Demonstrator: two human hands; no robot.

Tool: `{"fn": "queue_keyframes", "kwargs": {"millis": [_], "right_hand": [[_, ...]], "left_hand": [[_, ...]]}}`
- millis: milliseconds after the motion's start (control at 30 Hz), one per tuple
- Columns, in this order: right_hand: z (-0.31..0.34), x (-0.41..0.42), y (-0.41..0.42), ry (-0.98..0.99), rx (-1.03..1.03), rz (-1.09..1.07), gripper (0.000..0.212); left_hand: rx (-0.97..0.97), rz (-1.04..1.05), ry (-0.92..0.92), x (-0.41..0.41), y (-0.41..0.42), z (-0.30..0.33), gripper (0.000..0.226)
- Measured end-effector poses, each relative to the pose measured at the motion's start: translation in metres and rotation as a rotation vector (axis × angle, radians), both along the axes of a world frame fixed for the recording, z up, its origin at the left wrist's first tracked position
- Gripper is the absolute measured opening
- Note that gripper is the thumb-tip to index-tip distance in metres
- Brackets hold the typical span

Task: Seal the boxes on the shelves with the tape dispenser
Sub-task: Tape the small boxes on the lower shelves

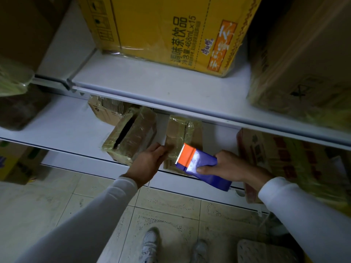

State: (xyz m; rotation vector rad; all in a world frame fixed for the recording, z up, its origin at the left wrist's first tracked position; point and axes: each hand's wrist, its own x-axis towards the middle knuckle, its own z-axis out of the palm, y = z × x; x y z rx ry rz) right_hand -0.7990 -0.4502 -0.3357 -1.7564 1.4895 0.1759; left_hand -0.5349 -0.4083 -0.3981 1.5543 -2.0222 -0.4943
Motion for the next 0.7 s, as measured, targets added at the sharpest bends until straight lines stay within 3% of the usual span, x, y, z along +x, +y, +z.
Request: {"fn": "queue_keyframes", "kwargs": {"millis": [67,133,200,367,567,700], "right_hand": [[0.001,0.000,-0.001,-0.002,0.003,0.008,0.058],[0.002,-0.001,0.000,-0.007,0.011,0.023,0.058],[0.002,-0.002,0.002,-0.018,0.016,0.039,0.056],[0.005,-0.012,0.003,0.024,-0.004,0.076,0.059],[0.011,-0.060,0.017,-0.104,0.040,0.040,0.051],[0.010,-0.069,0.022,-0.103,0.049,0.013,0.065]], "left_hand": [[-0.091,-0.084,-0.183,0.004,-0.008,0.003,0.041],[-0.072,-0.229,-0.244,0.002,-0.016,0.002,0.057],[0.005,-0.339,-0.226,-0.002,-0.023,-0.002,0.059],[0.040,-0.377,-0.157,0.009,-0.033,-0.011,0.052],[0.067,-0.423,-0.170,0.008,-0.043,-0.016,0.051],[0.068,-0.418,-0.168,0.005,-0.046,-0.015,0.050]]}}
